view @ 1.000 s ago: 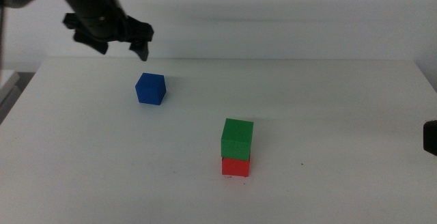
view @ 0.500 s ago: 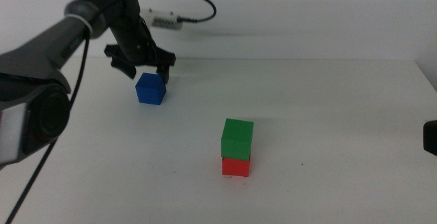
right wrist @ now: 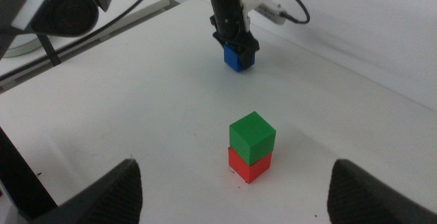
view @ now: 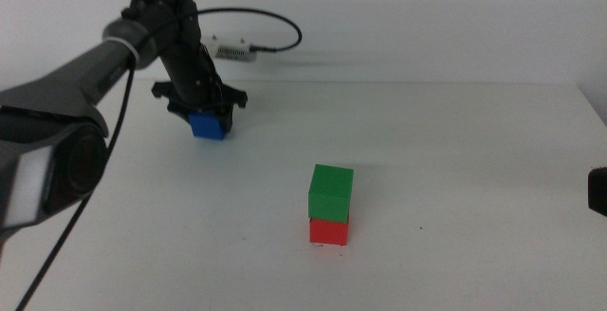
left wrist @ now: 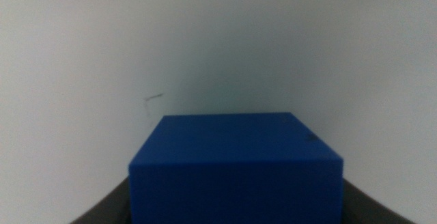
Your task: Stack red cubes first, then green, then blue cubes in a specific spot.
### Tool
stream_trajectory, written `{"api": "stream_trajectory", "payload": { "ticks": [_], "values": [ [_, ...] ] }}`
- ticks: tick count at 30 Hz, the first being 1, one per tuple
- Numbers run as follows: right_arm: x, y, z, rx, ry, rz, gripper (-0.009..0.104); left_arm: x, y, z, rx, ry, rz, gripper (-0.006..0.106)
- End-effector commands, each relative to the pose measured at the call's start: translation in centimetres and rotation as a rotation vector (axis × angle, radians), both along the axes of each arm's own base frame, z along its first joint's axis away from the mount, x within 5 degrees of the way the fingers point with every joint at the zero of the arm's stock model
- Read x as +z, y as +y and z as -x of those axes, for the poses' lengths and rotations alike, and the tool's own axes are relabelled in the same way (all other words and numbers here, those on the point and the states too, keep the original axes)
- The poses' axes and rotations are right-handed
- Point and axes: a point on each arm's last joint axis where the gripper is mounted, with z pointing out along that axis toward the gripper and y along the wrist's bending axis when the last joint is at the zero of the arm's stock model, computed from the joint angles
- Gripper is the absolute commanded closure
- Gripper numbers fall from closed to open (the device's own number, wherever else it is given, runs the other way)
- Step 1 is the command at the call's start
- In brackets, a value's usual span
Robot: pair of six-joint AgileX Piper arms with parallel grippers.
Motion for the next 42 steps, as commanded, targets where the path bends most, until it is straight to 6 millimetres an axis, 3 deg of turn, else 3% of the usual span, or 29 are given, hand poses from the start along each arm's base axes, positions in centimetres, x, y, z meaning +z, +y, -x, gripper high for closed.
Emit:
{"api": "stream_trajectory", "payload": {
  "ticks": [1, 4, 8, 13, 16, 22, 31, 42],
  "values": [
    [0.0, 0.0, 0.0, 0.009, -0.018, 0.002, 0.009, 5.0, -0.5, 0.6, -0.01, -0.1, 0.025, 0.102],
    [0.0, 0.0, 0.0, 0.009, -0.018, 0.002, 0.009, 9.5, -1.7, 3.3, -0.038, -0.145, 0.023, 0.102],
    [0.0, 0.0, 0.0, 0.009, -0.018, 0.002, 0.009, 14.0, -4.0, 9.8, 0.019, -0.139, 0.017, 0.102],
    [0.0, 0.0, 0.0, 0.009, -0.018, 0.002, 0.009, 15.9, -7.9, 17.7, 0.176, -0.175, 0.057, 0.102],
    [0.0, 0.0, 0.0, 0.009, -0.018, 0.002, 0.009, 16.2, -9.7, 20.5, 0.149, -0.187, 0.048, 0.102],
    [0.0, 0.0, 0.0, 0.009, -0.018, 0.002, 0.009, 15.4, -13.2, 22.3, 0.084, -0.144, 0.104, 0.102],
    [0.0, 0.0, 0.0, 0.009, -0.018, 0.002, 0.009, 13.2, -16.9, 20.3, 0.017, -0.067, 0.03, 0.102],
    [0.0, 0.0, 0.0, 0.009, -0.018, 0.002, 0.009, 10.3, -18.2, 19.7, 0.019, 0.013, 0.025, 0.102]
  ]
}}
